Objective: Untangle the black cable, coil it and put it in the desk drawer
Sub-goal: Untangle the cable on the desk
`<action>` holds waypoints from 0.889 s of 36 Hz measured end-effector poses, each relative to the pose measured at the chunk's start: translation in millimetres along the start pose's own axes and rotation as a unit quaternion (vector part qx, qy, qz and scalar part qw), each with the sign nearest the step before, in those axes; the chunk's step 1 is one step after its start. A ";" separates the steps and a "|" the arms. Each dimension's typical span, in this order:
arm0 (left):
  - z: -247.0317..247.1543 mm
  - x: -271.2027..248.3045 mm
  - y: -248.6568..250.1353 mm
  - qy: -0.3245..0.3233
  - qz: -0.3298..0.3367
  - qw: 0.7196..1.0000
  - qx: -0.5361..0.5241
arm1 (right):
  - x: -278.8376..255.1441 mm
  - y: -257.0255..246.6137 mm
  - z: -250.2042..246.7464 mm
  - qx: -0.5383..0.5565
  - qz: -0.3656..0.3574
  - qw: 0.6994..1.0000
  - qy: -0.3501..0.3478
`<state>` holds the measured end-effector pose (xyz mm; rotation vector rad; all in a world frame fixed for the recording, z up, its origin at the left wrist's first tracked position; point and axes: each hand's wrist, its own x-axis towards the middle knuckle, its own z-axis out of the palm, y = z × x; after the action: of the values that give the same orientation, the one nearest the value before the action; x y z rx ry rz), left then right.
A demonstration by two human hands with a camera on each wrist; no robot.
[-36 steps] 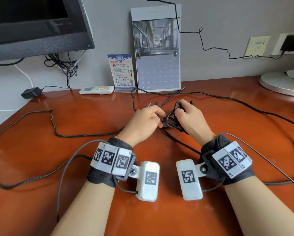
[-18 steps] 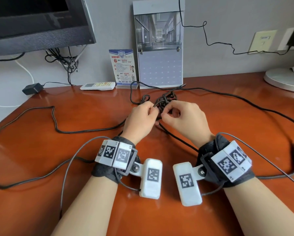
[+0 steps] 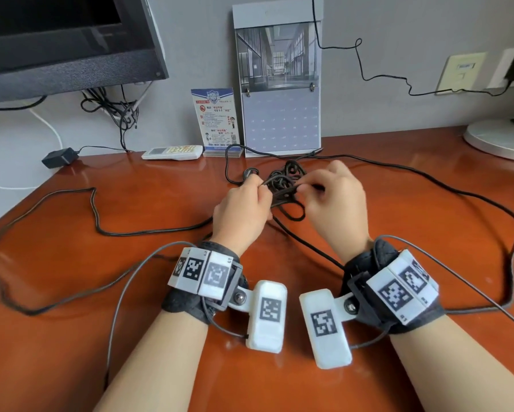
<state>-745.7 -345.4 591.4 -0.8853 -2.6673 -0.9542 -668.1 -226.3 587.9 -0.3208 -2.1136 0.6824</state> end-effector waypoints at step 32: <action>-1.4 0.4 -6.0 -0.049 -0.020 0.997 0.060 | 18.8 45.0 -31.6 -0.088 0.109 0.990 0.000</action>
<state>-749.6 -349.7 589.5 -0.8774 -2.8015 -0.7691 -654.6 -169.9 589.4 -0.6569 -2.1619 0.6203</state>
